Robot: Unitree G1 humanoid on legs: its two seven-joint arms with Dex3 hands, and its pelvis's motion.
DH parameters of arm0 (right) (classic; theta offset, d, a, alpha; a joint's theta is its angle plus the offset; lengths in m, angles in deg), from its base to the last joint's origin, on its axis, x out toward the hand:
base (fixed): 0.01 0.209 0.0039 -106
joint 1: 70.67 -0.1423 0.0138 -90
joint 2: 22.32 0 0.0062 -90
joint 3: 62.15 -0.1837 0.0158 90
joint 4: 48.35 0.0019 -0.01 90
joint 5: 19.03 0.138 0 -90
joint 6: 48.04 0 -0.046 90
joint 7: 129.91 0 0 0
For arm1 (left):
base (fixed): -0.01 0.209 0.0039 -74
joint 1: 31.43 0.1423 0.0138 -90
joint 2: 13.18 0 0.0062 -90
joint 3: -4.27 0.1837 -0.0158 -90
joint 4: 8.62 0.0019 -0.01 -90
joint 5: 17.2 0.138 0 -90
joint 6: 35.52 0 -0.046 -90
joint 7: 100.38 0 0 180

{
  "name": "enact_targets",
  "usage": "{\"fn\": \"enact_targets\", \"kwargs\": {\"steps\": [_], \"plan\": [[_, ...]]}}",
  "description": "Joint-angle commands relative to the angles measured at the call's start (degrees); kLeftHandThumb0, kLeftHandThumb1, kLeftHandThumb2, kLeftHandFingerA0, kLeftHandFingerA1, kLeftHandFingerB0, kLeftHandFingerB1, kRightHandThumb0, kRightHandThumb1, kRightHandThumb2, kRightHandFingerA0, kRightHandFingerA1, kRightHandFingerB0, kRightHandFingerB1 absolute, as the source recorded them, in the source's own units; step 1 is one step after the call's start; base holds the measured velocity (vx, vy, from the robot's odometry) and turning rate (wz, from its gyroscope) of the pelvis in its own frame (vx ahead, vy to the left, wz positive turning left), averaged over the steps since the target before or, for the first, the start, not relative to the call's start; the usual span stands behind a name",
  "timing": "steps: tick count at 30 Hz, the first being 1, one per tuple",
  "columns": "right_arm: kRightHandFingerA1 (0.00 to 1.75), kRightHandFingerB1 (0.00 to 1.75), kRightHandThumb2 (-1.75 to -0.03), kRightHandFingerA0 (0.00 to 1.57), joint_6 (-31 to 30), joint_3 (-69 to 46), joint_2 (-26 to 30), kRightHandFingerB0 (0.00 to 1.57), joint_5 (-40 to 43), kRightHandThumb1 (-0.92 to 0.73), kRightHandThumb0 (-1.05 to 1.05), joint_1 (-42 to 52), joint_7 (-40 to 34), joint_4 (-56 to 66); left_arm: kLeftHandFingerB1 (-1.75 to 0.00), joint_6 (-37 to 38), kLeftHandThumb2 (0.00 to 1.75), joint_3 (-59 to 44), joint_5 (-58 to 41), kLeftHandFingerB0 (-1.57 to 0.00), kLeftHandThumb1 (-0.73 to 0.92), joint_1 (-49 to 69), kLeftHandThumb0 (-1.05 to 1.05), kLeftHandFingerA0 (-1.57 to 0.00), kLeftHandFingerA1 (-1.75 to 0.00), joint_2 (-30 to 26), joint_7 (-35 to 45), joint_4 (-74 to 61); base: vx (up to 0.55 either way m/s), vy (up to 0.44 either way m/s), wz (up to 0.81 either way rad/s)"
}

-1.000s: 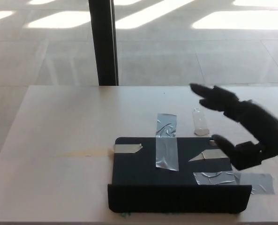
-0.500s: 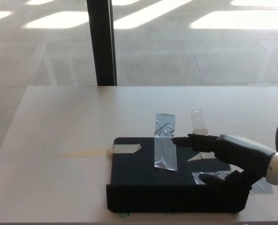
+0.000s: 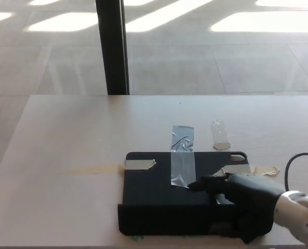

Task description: The robot uses its right hand to open a folded tablet cover kept in the middle of the desk

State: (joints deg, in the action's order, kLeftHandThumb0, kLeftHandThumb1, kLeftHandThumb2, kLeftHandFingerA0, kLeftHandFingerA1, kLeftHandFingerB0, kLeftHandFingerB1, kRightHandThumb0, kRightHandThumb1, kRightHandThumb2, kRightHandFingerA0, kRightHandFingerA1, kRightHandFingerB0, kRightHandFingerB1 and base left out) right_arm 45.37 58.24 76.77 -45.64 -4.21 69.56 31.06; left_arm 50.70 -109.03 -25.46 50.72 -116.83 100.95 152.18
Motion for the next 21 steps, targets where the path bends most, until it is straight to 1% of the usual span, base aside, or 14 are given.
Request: {"fn": "enact_targets", "kwargs": {"steps": [1,2,3,4,7,8,9,10,12,14,17,18,19,21], "plan": [[0.63,0.52,-0.98,0.14,0.11,1.76,-2.53,0.23,-8.09,-0.6,-0.85,5.08,-8.36,2.99,-1.04,1.29,0.69,0.51,-0.12,-0.31,0.61,-0.07,-0.99,-0.5,-1.18,-1.46,-0.02,-0.01,0.0,0.0,0.0],[0.7,0.48,-0.63,0.11,0.62,2.05,-2.84,0.28,-9.19,-0.77,-0.86,6.28,-10.0,3.61,-1.02,1.18,0.68,0.5,-0.17,-0.3,0.6,-0.1,-0.98,-0.48,-1.17,-1.48,-0.12,0.11,0.0,0.0,0.0],[0.7,0.48,-0.63,0.11,0.62,2.02,-2.9,0.28,-9.25,-0.77,-0.86,6.26,-10.01,3.6,-1.02,1.17,0.68,0.49,-0.18,-0.3,0.6,-0.12,-0.98,-0.48,-1.17,-1.51,-0.12,0.1,0.0,0.0,0.0],[0.66,0.56,-0.98,0.12,0.45,2.18,-3.19,0.24,-10.26,-0.59,-0.82,7.63,-10.88,4.99,-1.03,1.12,0.7,0.19,-0.55,-0.3,0.59,-0.24,-0.96,-0.47,-1.19,-1.56,0.16,0.23,0.0,0.0,0.0],[0.68,0.59,-0.97,0.13,0.65,2.28,-3.19,0.26,-12.4,-0.58,-0.81,10.43,-12.83,7.58,-1.02,1.04,0.69,0.14,-0.63,-0.29,0.6,-0.43,-0.97,-0.48,-1.17,-1.64,0.49,0.26,0.0,0.0,0.0],[0.78,0.55,-0.62,0.09,1.52,2.19,-2.92,0.3,-12.97,-0.75,-0.81,11.63,-14.1,8.09,-1.02,1.03,0.68,0.19,-0.61,-0.3,0.6,-0.53,-0.98,-0.48,-1.17,-1.56,0.51,0.2,0.0,0.0,0.0],[0.71,0.61,-0.95,0.13,1.72,2.95,-1.52,0.26,-15.36,-0.57,-0.79,13.75,-14.86,10.12,-1.04,0.81,0.69,0.23,-0.63,-0.31,0.61,-0.51,-0.97,-0.51,-1.19,-1.63,0.41,-0.26,0.0,0.0,0.0],[0.7,0.61,-0.97,0.1,1.49,3.17,-0.85,0.25,-16.46,-0.58,-0.8,14.77,-14.9,11.34,-1.04,0.69,0.69,0.24,-0.59,-0.32,0.61,-0.54,-0.96,-0.51,-1.19,-1.72,0.28,-0.25,0.0,0.0,0.0],[0.7,0.61,-0.97,0.1,1.37,3.19,-0.97,0.25,-16.89,-0.58,-0.8,15.01,-14.98,11.62,-1.04,0.69,0.69,0.17,-0.63,-0.32,0.61,-0.45,-0.96,-0.51,-1.19,-1.83,0.31,-0.26,0.0,0.0,0.0],[0.68,0.59,-0.94,0.1,1.3,3.14,1.08,0.23,-18.56,-0.57,-0.76,17.1,-14.38,13.88,-1.04,0.71,0.69,0.04,-0.74,-0.3,0.61,-0.37,-0.97,-0.51,-1.2,-2.02,0.4,-0.36,0.0,0.0,0.0],[0.66,0.59,-0.93,0.1,0.66,2.68,1.78,0.23,-18.79,-0.55,-0.75,18.51,-13.73,15.11,-1.06,0.5,0.69,-0.03,-0.82,-0.33,0.6,-0.54,-0.98,-0.53,-1.2,-2.22,0.59,-0.42,0.0,0.0,0.0],[0.67,0.57,-0.92,0.14,1.85,1.81,3.11,0.25,-17.87,-0.54,-0.74,20.22,-14.55,15.02,-1.04,0.61,0.69,-0.2,-0.93,-0.31,0.6,-0.66,-0.97,-0.51,-1.18,-2.22,0.47,-0.2,0.0,0.0,0.0],[0.66,0.55,-0.92,0.14,2.51,0.89,3.89,0.26,-16.7,-0.55,-0.74,21.91,-14.66,15.3,-1.04,0.5,0.7,-0.38,-1.14,-0.3,0.6,-0.69,-0.96,-0.49,-1.18,-2.21,0.6,-0.34,0.0,0.0,0.0],[0.65,0.55,-0.91,0.15,2.34,0.39,3.64,0.23,-16.47,-0.55,-0.73,24.15,-15.37,15.42,-1.03,0.28,0.69,-0.36,-1.06,-0.3,0.59,-0.81,-0.97,-0.49,-1.18,-2.39,0.56,-0.26,0.0,0.0,0.0]]}}
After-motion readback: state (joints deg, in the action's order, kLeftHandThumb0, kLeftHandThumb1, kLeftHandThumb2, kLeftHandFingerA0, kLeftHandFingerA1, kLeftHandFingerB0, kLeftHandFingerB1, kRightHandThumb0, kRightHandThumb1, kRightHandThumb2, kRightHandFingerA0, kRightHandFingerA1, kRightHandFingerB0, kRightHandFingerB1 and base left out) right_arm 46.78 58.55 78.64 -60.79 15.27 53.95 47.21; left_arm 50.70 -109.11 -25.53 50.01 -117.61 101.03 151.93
